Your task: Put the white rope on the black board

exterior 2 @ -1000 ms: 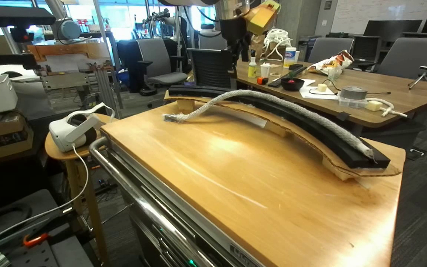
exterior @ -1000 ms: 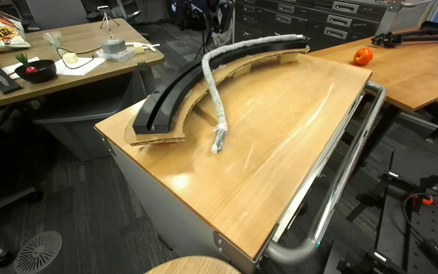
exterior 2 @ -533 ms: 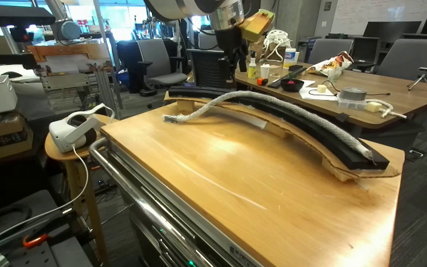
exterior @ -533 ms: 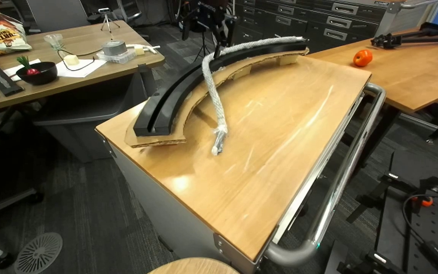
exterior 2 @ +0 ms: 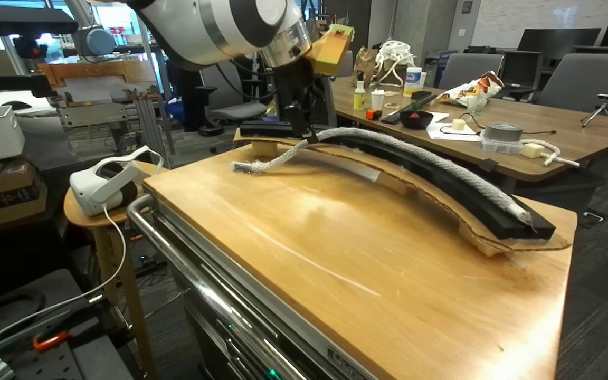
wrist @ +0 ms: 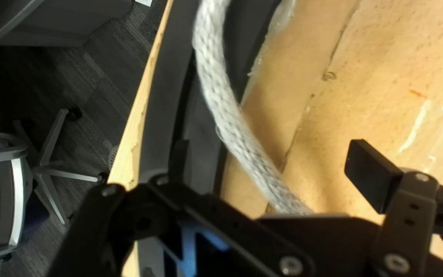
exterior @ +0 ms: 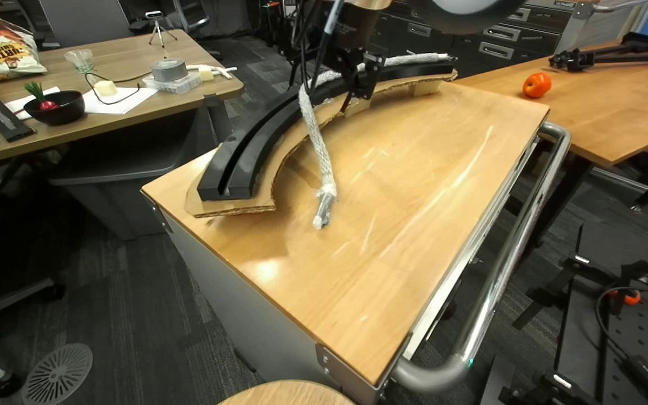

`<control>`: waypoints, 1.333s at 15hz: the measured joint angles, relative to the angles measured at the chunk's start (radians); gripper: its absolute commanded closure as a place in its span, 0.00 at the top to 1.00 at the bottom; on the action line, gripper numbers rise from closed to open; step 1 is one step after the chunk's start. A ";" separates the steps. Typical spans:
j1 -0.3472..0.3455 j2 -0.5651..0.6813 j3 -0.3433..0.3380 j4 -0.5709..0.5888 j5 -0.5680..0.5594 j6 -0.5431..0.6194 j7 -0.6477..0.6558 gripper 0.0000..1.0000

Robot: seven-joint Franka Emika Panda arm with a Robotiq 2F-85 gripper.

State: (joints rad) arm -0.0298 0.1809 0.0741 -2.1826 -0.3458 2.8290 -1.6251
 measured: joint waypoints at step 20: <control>0.001 -0.057 0.178 -0.270 0.319 0.105 -0.304 0.97</control>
State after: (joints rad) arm -0.0292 0.1239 0.2518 -2.4530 -0.0266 2.9340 -1.9287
